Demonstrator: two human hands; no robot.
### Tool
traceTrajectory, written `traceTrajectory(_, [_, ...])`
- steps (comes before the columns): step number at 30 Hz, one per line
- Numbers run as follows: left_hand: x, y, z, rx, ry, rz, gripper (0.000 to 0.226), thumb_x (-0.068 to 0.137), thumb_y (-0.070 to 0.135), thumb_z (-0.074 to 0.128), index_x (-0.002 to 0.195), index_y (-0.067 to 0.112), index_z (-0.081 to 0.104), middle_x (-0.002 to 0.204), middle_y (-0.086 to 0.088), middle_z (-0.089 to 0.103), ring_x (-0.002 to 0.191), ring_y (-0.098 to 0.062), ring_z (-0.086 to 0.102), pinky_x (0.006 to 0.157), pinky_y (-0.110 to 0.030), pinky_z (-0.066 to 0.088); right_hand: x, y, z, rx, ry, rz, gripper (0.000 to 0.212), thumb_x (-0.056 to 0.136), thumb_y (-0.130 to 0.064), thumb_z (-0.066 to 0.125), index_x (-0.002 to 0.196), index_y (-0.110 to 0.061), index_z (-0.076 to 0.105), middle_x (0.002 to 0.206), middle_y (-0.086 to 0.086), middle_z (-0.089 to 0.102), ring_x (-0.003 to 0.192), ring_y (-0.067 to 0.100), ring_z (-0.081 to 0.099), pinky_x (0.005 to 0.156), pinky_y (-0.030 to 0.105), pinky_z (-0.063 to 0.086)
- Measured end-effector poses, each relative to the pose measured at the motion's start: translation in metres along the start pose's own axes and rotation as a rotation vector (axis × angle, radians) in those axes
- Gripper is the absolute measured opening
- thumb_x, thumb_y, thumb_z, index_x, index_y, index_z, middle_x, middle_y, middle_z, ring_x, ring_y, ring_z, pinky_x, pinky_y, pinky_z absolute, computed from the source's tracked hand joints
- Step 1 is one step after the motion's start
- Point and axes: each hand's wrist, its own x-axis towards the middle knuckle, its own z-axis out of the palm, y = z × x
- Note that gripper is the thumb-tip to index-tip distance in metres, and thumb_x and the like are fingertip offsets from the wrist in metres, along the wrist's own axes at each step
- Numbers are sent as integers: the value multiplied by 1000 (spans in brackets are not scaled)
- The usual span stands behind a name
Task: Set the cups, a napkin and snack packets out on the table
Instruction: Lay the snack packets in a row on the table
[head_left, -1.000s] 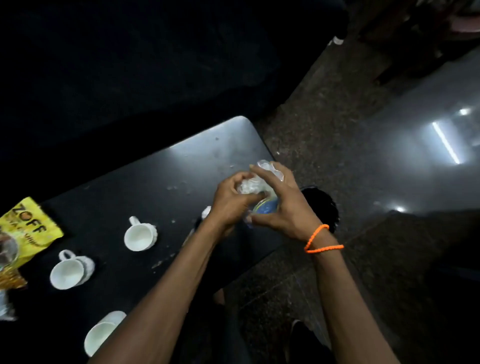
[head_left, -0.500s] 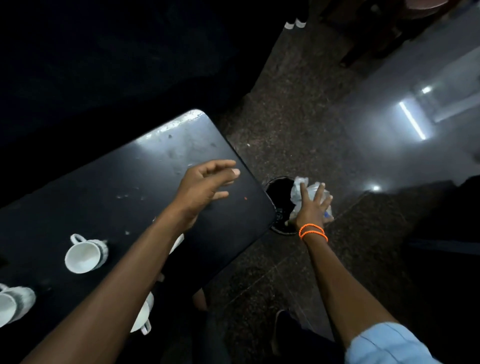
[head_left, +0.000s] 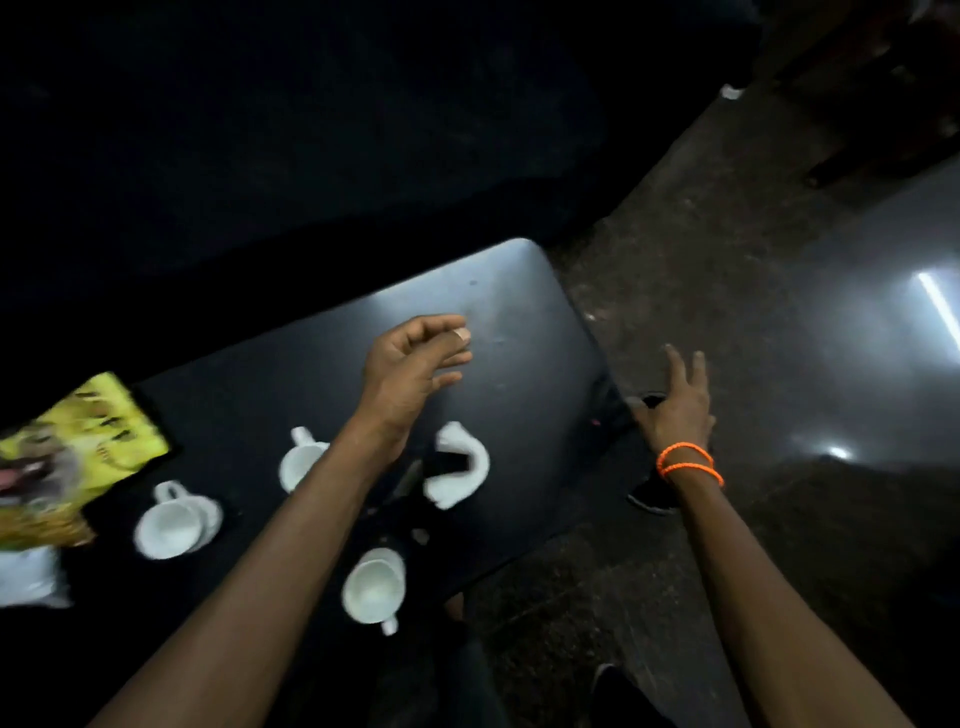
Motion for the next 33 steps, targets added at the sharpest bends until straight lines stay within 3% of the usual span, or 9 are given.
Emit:
traceTrajectory(6, [-13,15,-122,-100,315,56,12,97,8,67,101,17,74,90,-6,74,81,-18,70,69,-24,53,-33,-144,36,221,13,-378,83,79,-29,73,150,1,40,155,31,36,147,42,31,121,37,22])
traceTrajectory(11, [-30,8,-245,-136,680,91,14,94,9,68,94,20,76,82,0,75,76,-12,71,64,-21,57,-118,-279,92,307,-207,-598,76,81,-11,79,147,-2,45,150,25,43,141,38,41,120,41,31])
traceTrajectory(16, [-47,-14,-339,200,978,75,16,90,15,68,89,29,76,87,8,76,87,-15,73,82,-38,60,-209,-377,159,287,-584,-736,60,83,-19,79,139,-10,58,139,15,59,123,34,60,107,46,48])
traceTrajectory(18, [-48,-20,-370,403,908,-3,15,92,21,67,101,27,77,98,5,78,97,-20,73,92,-45,60,-233,-405,185,253,-685,-690,56,84,-23,79,136,-11,60,133,15,65,121,32,62,104,40,50])
traceTrajectory(21, [-41,-22,-408,685,709,-221,23,92,35,68,113,27,77,122,-2,76,122,-29,65,109,-49,48,-254,-435,224,220,-753,-536,67,83,-27,80,141,-8,53,139,17,62,126,35,59,102,39,49])
traceTrajectory(24, [-39,-24,-431,854,577,-274,34,91,40,72,122,29,75,133,-5,71,133,-34,57,113,-51,43,-266,-452,257,208,-761,-373,77,79,-33,84,140,-3,49,141,20,58,128,39,56,98,39,49])
traceTrajectory(27, [-42,-33,-439,897,511,-210,35,90,40,75,123,30,75,135,-3,69,132,-32,58,114,-53,42,-270,-460,278,206,-740,-334,53,81,-25,83,124,-3,63,125,18,69,116,36,65,89,37,52])
traceTrajectory(30, [-43,-42,-442,936,521,-183,36,91,40,73,126,30,74,141,0,63,137,-31,50,112,-51,33,-265,-459,279,236,-715,-276,24,84,-16,78,106,-6,75,107,16,76,103,33,70,74,26,45])
traceTrajectory(33, [-40,-46,-442,1012,567,-211,35,93,42,71,125,28,73,141,-1,63,139,-31,46,109,-49,32,-252,-450,264,334,-588,-164,19,85,-15,75,103,-10,77,106,14,77,102,32,70,75,24,43])
